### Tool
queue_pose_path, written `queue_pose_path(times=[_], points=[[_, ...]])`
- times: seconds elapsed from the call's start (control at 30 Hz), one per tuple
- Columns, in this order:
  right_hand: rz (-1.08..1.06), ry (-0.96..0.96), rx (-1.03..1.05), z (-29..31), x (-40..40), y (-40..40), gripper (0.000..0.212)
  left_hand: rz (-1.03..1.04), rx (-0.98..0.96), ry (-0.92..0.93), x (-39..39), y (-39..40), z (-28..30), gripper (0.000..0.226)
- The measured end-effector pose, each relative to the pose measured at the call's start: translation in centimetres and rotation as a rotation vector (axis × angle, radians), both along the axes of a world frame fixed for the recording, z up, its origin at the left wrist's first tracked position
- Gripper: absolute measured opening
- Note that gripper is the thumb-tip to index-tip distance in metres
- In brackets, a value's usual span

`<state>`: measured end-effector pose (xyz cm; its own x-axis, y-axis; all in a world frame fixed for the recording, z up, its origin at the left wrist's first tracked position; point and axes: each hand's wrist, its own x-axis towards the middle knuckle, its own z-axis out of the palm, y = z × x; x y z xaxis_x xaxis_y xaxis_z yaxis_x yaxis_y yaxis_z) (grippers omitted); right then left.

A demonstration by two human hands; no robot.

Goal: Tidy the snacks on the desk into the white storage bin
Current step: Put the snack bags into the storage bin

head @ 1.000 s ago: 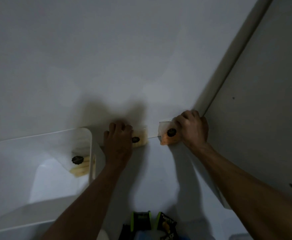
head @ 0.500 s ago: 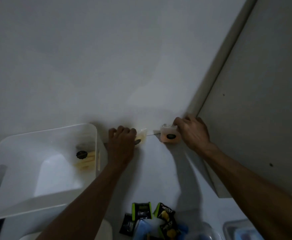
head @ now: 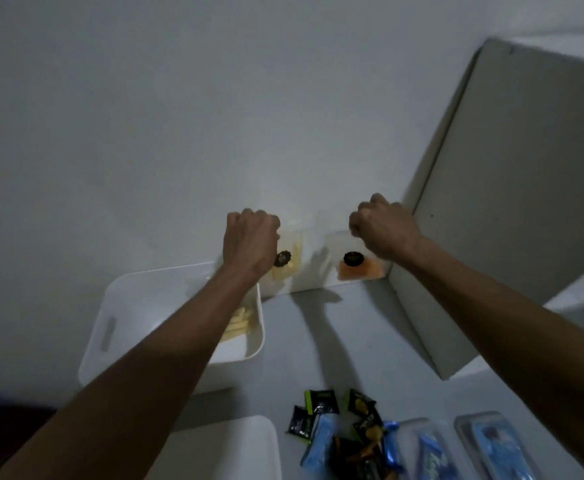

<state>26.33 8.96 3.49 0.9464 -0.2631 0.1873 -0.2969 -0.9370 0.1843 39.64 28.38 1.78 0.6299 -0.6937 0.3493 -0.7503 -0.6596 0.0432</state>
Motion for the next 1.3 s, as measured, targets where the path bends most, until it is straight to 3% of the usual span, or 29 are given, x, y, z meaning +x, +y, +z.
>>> queue_pose_path(times=[0.17,0.33,0.53,0.77,1.0,1.3], points=[[0.059,-0.148,0.001,7.2,1.9,6.9,0.015,0.074,-0.054,-0.063,2.5,6.7,6.4,0.014],[0.123,-0.209,0.078,8.5,4.1,14.1,0.019,0.159,-0.057,-0.017,4.7,13.0,7.5,0.012],[0.196,-0.159,0.143,4.7,6.1,20.1,0.022,0.210,-0.095,0.144,7.2,17.0,4.5,0.010],[0.227,0.023,0.218,-2.6,8.0,22.4,0.021,0.156,-0.048,0.390,8.1,15.8,-0.8,0.006],[0.158,0.080,0.313,-8.8,9.2,22.2,0.022,0.121,0.119,0.418,7.4,13.0,-7.5,0.006],[0.069,0.141,0.358,-14.5,9.9,20.8,0.026,0.075,0.201,0.469,8.4,11.2,-13.7,0.024]])
